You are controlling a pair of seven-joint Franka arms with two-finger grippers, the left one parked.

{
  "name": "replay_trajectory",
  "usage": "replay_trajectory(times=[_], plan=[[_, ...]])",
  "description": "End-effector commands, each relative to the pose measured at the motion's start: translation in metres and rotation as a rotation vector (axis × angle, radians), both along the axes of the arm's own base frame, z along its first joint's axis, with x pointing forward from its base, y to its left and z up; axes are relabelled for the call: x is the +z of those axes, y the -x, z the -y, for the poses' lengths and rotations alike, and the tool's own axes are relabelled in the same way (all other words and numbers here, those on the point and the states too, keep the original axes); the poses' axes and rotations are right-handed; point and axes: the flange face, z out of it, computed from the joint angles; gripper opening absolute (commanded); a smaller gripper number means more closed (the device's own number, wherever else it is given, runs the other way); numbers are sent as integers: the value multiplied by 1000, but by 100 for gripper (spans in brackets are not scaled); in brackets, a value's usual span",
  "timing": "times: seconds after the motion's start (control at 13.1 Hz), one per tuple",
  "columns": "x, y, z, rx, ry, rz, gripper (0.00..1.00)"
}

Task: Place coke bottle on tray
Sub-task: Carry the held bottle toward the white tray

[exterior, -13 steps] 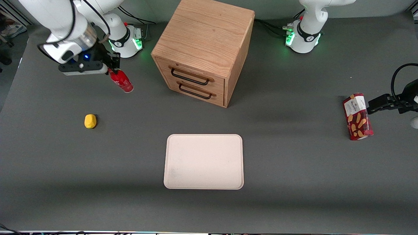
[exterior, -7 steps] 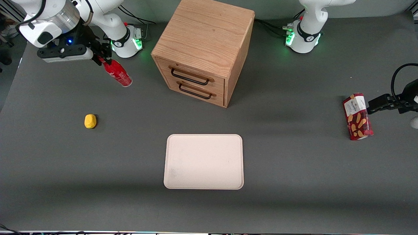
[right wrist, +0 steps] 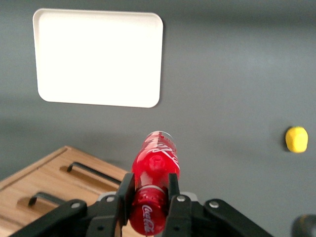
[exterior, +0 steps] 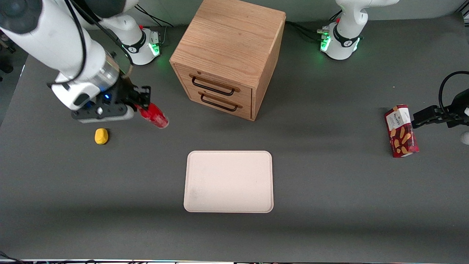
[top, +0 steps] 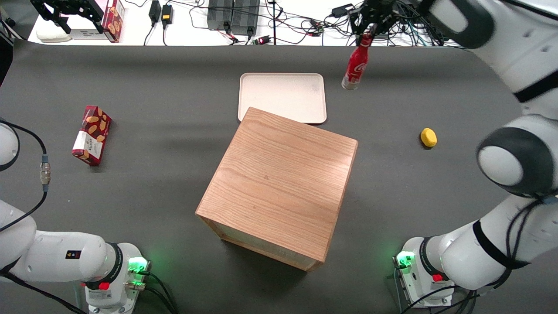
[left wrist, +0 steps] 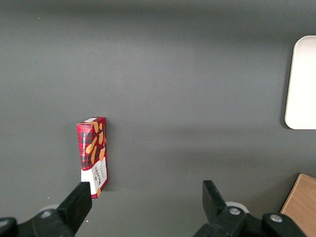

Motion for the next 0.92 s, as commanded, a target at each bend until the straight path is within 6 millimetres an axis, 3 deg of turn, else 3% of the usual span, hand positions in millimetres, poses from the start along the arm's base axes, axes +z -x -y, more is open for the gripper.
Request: replay_trajectory(times=[0.0, 0.15, 0.38, 0.84], plan=[[-14, -43, -17, 14, -13, 14, 0], [-47, -69, -21, 4, -18, 24, 0], [-69, -88, -27, 5, -73, 60, 0], [-81, -106, -32, -3, -97, 146, 0]])
